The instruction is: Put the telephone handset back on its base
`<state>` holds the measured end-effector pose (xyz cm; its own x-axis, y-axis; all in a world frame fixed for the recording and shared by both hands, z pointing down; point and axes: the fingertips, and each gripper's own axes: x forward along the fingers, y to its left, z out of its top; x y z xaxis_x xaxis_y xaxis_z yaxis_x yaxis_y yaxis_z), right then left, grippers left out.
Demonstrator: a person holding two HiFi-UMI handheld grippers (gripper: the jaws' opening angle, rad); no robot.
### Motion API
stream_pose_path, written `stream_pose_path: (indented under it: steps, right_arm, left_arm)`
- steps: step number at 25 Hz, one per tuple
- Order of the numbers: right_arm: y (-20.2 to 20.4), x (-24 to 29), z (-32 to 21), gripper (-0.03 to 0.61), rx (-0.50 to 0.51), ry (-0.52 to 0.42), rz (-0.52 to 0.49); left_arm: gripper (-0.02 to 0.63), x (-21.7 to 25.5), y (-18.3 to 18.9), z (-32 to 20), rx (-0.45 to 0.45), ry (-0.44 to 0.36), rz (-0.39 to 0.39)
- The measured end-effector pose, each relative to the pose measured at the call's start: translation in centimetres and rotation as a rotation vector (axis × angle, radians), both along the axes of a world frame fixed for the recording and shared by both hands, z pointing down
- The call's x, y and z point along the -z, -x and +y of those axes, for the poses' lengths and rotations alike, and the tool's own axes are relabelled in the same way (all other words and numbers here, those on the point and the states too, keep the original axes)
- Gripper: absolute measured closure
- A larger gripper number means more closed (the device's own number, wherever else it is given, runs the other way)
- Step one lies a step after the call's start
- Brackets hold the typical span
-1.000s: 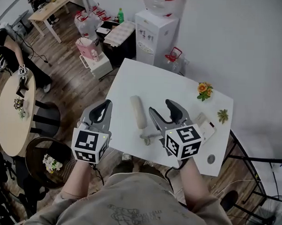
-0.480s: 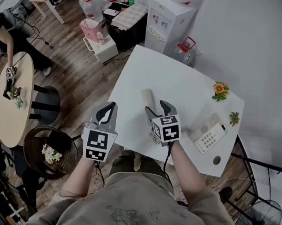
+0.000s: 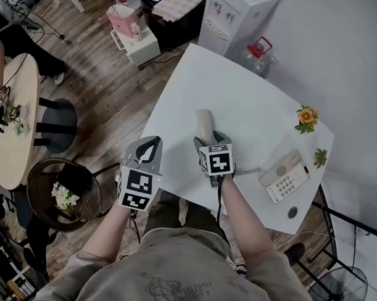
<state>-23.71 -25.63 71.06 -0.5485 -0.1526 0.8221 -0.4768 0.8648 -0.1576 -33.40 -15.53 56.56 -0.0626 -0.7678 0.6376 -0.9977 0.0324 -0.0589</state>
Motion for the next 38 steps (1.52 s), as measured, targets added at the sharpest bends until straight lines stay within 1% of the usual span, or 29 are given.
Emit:
stream_pose_path:
  steps: [4, 7, 11, 14, 18, 24, 30, 38]
  right_arm:
    - [0.1, -1.7, -0.1, 0.275, -0.016, 0.004, 0.036]
    - [-0.1, -2.2, -0.4, 0.325, -0.045, -0.004, 0.054]
    - [-0.5, -1.8, -0.3, 0.334, -0.069, 0.013, 0.065]
    - [-1.0, -0.6, 0.0, 0.336, -0.094, 0.036, 0.032]
    - [-2.8, 2.4, -0.6, 0.336, -0.154, 0.037, -0.030]
    - [-7.0, 7.3, -2.8, 0.336, -0.287, 0.000, -0.105]
    - [-12.7, 10.9, -5.1, 0.336, -0.433, -0.049, -0.161]
    - [-20.1, 13.1, -6.6, 0.336, -0.614, -0.066, -0.205]
  left_arm:
    - [0.612, -1.1, 0.2, 0.6, -0.003, 0.025, 0.006]
    - [0.612, -1.3, 0.3, 1.0, -0.004, 0.034, 0.007]
    - [0.612, -0.9, 0.6, 1.3, -0.014, 0.031, -0.003]
    - [0.612, -0.4, 0.6, 1.3, -0.018, 0.026, -0.011]
    - [0.612, 0.9, -0.2, 0.1, -0.043, 0.010, -0.018]
    - [0.612, 3.7, -2.6, -3.2, -0.145, -0.037, -0.047]
    - [0.612, 5.8, -6.6, -6.8, -0.266, -0.076, -0.073]
    - [0.612, 8.5, -12.7, -10.5, -0.412, -0.120, -0.093]
